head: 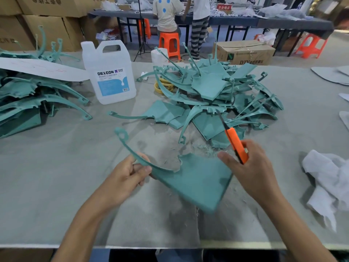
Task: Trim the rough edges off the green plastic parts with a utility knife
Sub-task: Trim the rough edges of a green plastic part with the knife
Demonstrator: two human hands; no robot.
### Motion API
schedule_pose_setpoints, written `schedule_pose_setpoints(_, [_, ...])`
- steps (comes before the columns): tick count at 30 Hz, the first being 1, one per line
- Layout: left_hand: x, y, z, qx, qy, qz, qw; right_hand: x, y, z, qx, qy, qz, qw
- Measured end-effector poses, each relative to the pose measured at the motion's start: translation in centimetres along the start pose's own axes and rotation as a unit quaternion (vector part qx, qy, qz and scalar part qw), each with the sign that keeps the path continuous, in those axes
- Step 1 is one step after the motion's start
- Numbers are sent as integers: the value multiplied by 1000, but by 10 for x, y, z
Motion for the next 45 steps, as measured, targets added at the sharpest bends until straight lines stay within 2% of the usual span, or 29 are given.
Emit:
schedule_pose_setpoints(2, [-6,11,-6,0,6,29,1000,-3,2,-6,-83,-33,77,993])
schedule_pose_setpoints(4, [-18,18,-5,-14,23,21,999,6,-13,-7,-189,-83,209,956])
schedule_pose_setpoints(6, [-35,17,-5,-43,37,-17,998,28,-39,-2,-245,-115,305,913])
schedule_pose_setpoints(8, [-52,11,-5,-120,57,-78,988,51,-64,5,-303,-146,330,882])
schedule_pose_setpoints(10, [-51,2,-7,-269,82,-139,949,65,-77,3,-354,-186,305,864])
schedule_pose_setpoints(11, [-41,-6,-11,-306,82,-168,934,69,-78,0,-365,-197,288,863])
schedule_pose_setpoints(13, [-11,-35,-11,-338,62,-158,926,68,-72,-9,-354,-196,247,880])
schedule_pose_setpoints(15, [17,-77,0,-398,85,-41,913,63,-62,-19,-327,-184,206,904])
schedule_pose_setpoints(16, [29,-94,10,-433,114,26,894,60,-58,-22,-314,-178,195,912])
schedule_pose_setpoints(18, [41,-108,23,-476,139,93,864,55,-52,-22,-289,-160,188,925])
schedule_pose_setpoints(20, [42,-98,22,-477,129,75,866,52,-49,-18,-260,-138,194,936])
schedule_pose_setpoints(23, [43,-77,15,-459,67,60,884,53,-47,-12,-210,-92,225,947])
schedule_pose_setpoints(25, [49,-64,12,-463,29,77,883,55,-45,-12,-164,-58,241,955])
schedule_pose_setpoints(28, [60,-41,10,-471,-4,57,880,59,-42,-14,-111,-28,239,964])
schedule_pose_setpoints(31, [50,-31,12,-456,27,14,890,61,-43,-6,-44,11,247,968])
schedule_pose_setpoints(33, [34,-34,14,-473,62,-5,879,59,-47,3,3,36,247,968])
schedule_pose_setpoints(37, [12,-44,28,-486,132,34,864,52,-56,15,48,56,249,966])
schedule_pose_setpoints(42, [12,-38,34,-521,127,80,840,50,-61,17,90,58,264,959])
schedule_pose_setpoints(45, [8,-35,24,-513,136,90,843,50,-60,20,95,59,271,956])
Point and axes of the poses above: each hand's wrist, its own x-axis away from the middle knuckle, its own y-axis out of the back of the hand, z = x × y, the point moved 5 cm from there along -x, towards the middle knuckle, and after that the axes turned 7 degrees about z, right-handed, at the moved point
